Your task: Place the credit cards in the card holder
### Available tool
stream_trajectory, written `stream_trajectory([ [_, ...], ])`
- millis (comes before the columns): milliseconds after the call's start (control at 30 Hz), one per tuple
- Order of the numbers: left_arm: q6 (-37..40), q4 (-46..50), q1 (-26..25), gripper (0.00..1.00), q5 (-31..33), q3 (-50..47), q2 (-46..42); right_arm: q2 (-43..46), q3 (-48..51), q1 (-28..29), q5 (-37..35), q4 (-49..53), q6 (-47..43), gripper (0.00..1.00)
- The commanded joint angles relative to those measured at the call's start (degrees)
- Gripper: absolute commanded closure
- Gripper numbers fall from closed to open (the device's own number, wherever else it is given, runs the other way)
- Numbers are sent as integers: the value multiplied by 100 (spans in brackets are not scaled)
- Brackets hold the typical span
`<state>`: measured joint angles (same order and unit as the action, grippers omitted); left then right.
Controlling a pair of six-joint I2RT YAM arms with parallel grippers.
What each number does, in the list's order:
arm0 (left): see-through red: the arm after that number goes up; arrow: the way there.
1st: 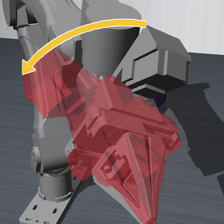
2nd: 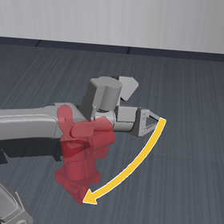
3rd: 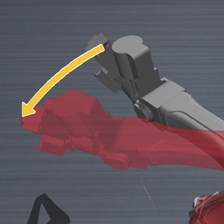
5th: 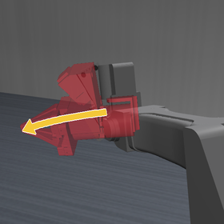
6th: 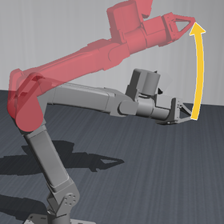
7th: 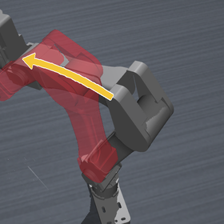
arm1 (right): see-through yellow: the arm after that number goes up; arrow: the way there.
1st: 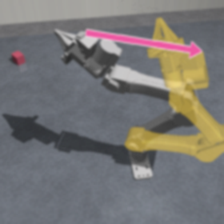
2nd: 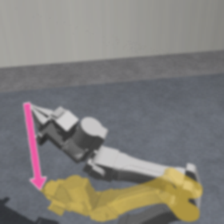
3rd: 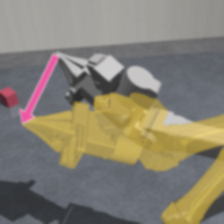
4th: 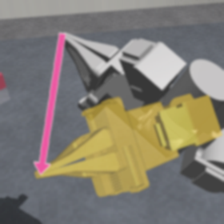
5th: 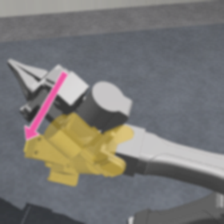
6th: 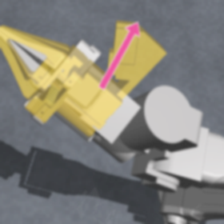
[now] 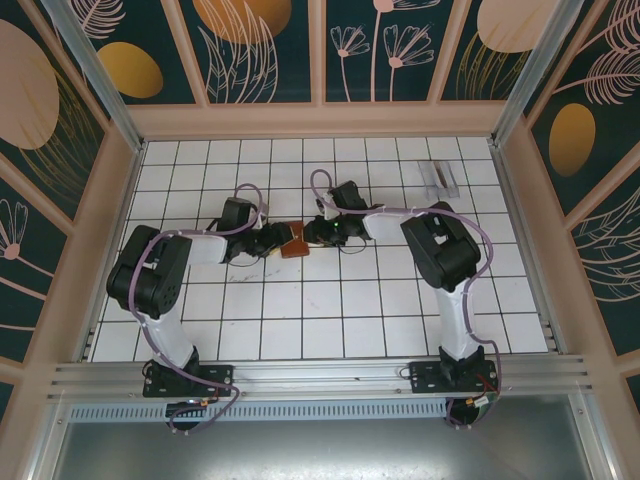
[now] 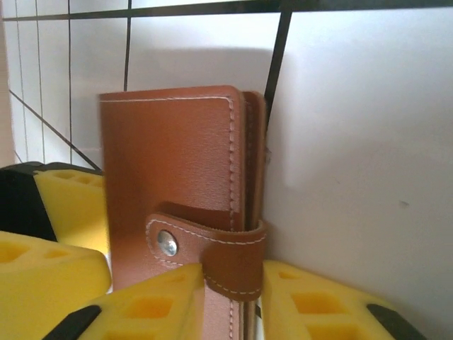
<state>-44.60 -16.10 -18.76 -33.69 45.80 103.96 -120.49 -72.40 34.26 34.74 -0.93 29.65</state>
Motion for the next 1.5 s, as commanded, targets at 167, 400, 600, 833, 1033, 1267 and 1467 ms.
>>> stream_trajectory([
  [167,117,-314,-171,61,-105,-166,-410,-220,-62,122,502,-292,152,81],
  [400,238,46,-172,81,330,-157,-544,157,307,114,86,-577,172,74],
  [600,76,-234,-173,83,256,-361,-823,823,871,121,-460,-918,-25,68],
  [833,65,-246,-184,90,57,-364,-893,1172,1208,306,-541,-1499,-200,63],
  [1033,224,32,-188,81,99,-198,-669,1242,1192,380,-759,-1703,-169,62],
  [1267,70,-312,-181,79,-154,-197,-303,782,886,432,-796,-1503,-259,57],
  [1467,138,-273,-180,65,-118,-195,-300,513,802,446,-919,-1499,-250,58],
])
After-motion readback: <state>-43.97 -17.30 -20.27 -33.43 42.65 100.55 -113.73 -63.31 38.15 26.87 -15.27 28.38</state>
